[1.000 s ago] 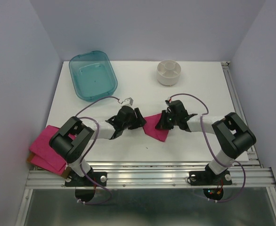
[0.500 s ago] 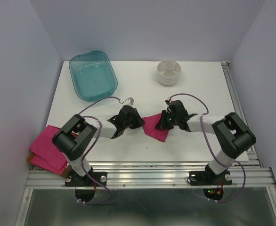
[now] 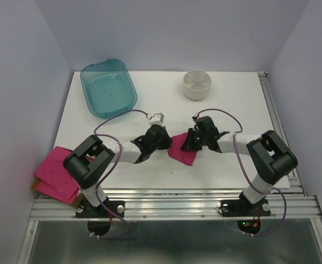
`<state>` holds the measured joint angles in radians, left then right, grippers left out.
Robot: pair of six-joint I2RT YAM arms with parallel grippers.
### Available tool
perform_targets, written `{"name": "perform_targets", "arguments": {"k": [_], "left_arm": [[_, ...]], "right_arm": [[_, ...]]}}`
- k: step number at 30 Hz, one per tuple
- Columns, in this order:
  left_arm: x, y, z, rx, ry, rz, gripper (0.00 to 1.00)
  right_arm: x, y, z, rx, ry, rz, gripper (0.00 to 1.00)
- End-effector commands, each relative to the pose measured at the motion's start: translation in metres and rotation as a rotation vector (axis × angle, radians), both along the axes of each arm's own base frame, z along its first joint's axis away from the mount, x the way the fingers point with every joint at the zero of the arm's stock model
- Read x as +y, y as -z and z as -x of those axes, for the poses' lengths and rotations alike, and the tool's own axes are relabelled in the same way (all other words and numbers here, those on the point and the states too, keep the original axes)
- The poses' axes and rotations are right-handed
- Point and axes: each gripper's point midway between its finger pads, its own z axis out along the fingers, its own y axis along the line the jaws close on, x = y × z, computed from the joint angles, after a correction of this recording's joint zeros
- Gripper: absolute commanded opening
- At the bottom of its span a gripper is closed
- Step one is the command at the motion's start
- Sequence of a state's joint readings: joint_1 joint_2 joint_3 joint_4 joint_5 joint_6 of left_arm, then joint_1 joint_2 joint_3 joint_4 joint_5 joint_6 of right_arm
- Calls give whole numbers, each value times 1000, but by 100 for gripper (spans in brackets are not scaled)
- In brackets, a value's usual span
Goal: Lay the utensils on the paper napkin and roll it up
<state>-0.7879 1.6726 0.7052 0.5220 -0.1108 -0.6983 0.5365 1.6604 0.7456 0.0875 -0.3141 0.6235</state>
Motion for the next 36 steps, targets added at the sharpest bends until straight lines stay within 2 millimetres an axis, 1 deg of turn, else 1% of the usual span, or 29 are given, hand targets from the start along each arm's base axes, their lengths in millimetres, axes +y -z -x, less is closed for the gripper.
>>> {"name": "perform_targets", "arguments": {"k": [1, 4, 10, 14, 20, 27, 31, 36], "left_arm": [[-13, -36, -12, -126, 2, -1, 1], [-18, -42, -9, -150, 7, -5, 0], [-16, -47, -6, -165, -7, -23, 0], [-15, -50, -4, -176, -11, -36, 0], [-17, -61, -4, -197, -7, -29, 0], [-23, -67, -2, -206, 6, -31, 0], [-26, -69, 0, -209, 8, -32, 0], [-26, -65, 0, -196, 0, -54, 0]], "right_arm": [[11, -17, -13, -29, 9, -25, 3], [11, -23, -18, -42, 28, -32, 5], [11, -30, -23, -56, 63, -39, 6], [10, -33, -24, -59, 77, -42, 6], [5, -37, -24, -65, 104, -37, 6], [1, -41, -19, -66, 108, -29, 6], [-6, -34, -10, -53, 110, -9, 6], [-11, -31, -1, -43, 113, -12, 6]]}}
